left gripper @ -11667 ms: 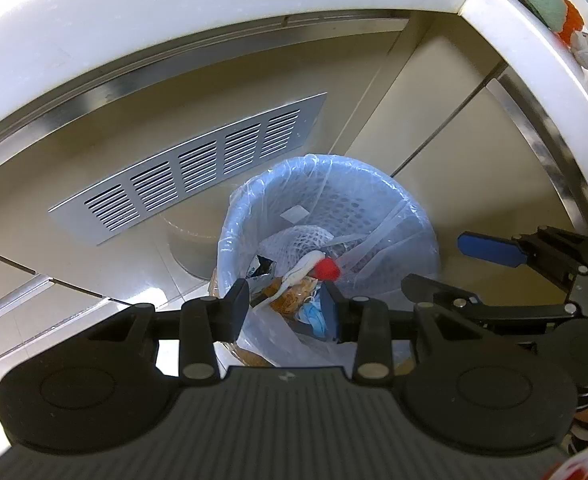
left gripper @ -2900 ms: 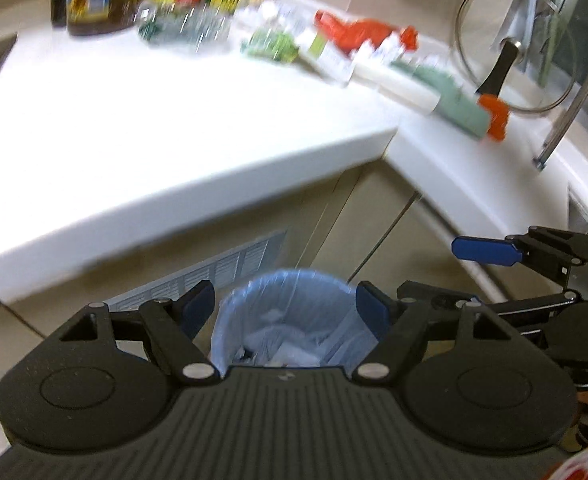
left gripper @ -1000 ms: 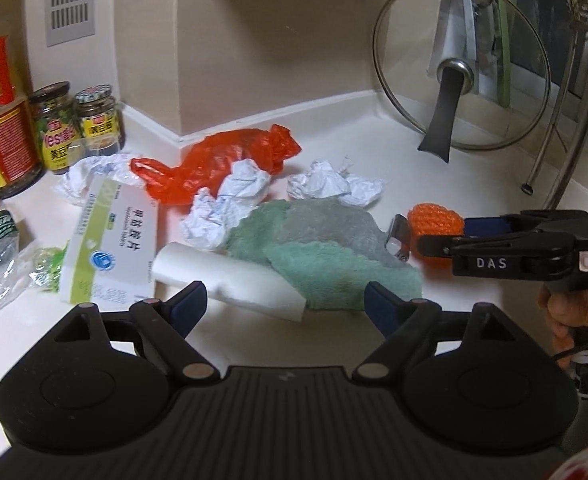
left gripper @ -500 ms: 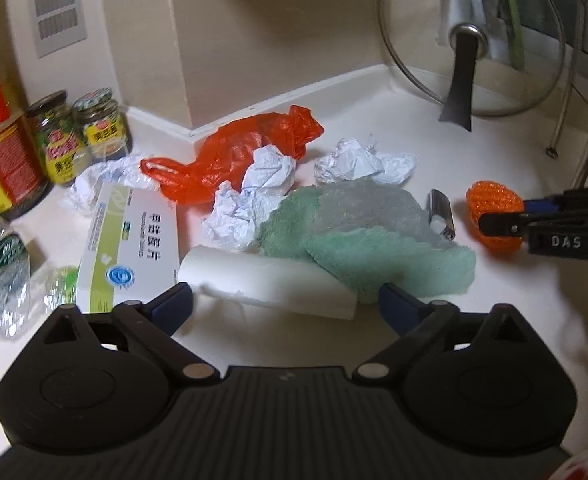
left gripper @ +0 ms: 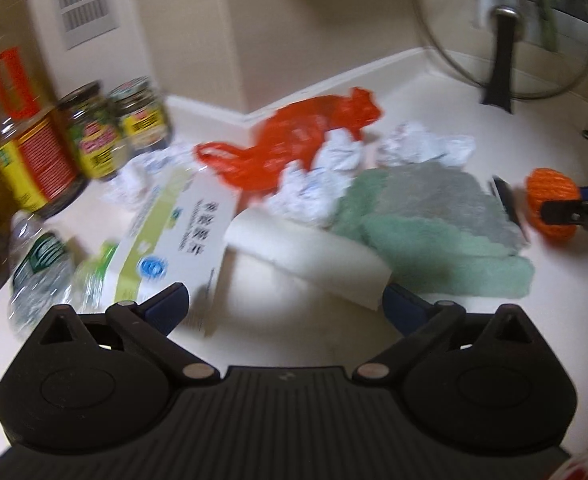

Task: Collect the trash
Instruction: 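Hold the orange scrubber in the right tool while the left tool approaches the white paper roll, then grasp the white paper roll with the left tool while the right tool holds the scrubber, then carry the paper roll and orange scrubber down over the wastebasket with both tools, then open both tools over the wastebasket, dropping the paper roll and scrubber, then move both tools back up to the countertop toward the black lighter and green towel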

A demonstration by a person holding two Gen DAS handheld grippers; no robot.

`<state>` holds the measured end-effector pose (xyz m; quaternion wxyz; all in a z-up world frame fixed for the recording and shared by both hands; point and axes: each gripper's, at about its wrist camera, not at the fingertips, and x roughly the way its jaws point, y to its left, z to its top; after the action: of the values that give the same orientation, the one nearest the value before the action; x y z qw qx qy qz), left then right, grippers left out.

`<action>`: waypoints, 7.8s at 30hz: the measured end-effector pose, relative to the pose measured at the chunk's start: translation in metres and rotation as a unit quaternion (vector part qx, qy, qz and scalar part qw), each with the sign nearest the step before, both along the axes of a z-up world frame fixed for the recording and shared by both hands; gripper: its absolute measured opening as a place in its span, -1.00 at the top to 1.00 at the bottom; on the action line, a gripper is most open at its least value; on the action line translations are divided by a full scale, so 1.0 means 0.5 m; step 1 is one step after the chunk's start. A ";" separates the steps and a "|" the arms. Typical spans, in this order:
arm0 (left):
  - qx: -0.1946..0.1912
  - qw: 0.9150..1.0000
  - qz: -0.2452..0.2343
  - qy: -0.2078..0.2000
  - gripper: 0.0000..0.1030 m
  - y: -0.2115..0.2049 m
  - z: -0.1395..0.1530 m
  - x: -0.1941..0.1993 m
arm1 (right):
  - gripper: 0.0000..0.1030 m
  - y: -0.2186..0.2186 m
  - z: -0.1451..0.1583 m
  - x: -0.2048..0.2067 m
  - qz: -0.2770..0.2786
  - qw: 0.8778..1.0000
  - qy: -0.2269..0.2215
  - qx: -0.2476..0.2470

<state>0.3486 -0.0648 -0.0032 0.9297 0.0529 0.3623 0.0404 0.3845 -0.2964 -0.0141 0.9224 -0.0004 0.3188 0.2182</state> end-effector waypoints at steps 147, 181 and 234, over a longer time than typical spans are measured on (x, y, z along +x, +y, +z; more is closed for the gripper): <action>-0.171 0.970 0.034 0.171 -0.12 0.127 -0.260 -0.378 | 0.30 0.344 -0.285 -0.410 0.169 0.966 0.136 -0.140; -0.166 0.970 0.075 0.159 -0.12 0.169 -0.233 -0.448 | -0.27 0.358 -0.256 -0.417 0.174 0.971 0.127 -0.107; -0.148 0.988 -0.002 -0.033 -0.32 0.030 0.052 -0.210 | -0.27 0.080 0.052 -0.143 -0.035 0.999 -0.029 -0.015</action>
<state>0.2438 -0.0499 0.0227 0.9388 -0.0860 0.3333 -0.0138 0.3130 -0.2563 0.0121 0.9383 -0.0094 0.2947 0.1808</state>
